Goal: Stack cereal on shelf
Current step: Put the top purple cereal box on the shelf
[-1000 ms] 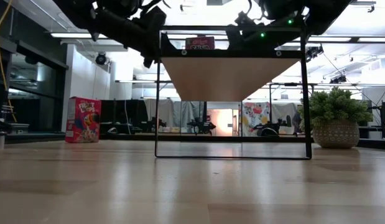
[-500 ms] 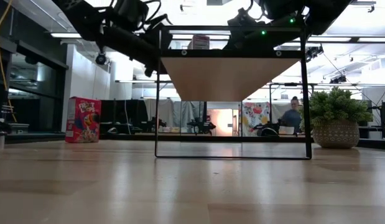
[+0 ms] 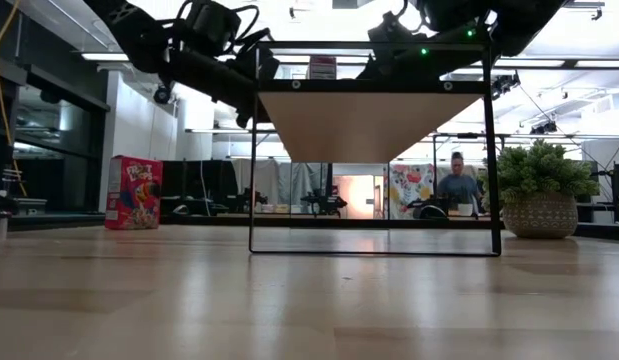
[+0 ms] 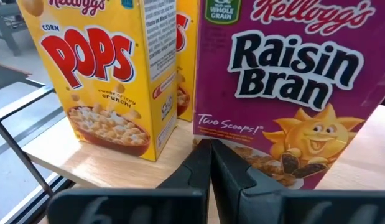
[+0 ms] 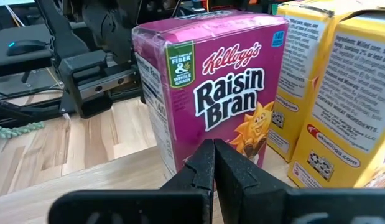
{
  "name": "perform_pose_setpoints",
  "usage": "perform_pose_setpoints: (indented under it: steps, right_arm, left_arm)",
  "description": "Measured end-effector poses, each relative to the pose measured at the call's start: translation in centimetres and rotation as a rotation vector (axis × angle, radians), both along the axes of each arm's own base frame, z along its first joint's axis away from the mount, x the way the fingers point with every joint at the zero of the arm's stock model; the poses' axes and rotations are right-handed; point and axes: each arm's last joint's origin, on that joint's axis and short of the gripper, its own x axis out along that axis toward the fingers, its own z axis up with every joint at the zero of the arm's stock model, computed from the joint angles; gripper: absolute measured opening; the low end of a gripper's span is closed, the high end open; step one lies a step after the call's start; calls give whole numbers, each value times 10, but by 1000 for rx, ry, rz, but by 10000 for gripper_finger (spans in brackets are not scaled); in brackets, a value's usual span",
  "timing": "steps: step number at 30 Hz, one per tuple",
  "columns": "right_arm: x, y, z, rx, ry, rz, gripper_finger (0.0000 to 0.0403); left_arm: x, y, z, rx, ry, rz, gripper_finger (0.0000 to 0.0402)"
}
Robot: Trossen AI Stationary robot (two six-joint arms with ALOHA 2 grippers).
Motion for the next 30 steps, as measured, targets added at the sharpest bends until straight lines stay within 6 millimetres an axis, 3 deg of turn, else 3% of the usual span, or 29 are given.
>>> perform_pose_setpoints:
  steps: [30]
  right_arm:
    - [1,2,0,56,-19,52,0]
  left_arm:
    - [0,0,2,25,-14,-2,0]
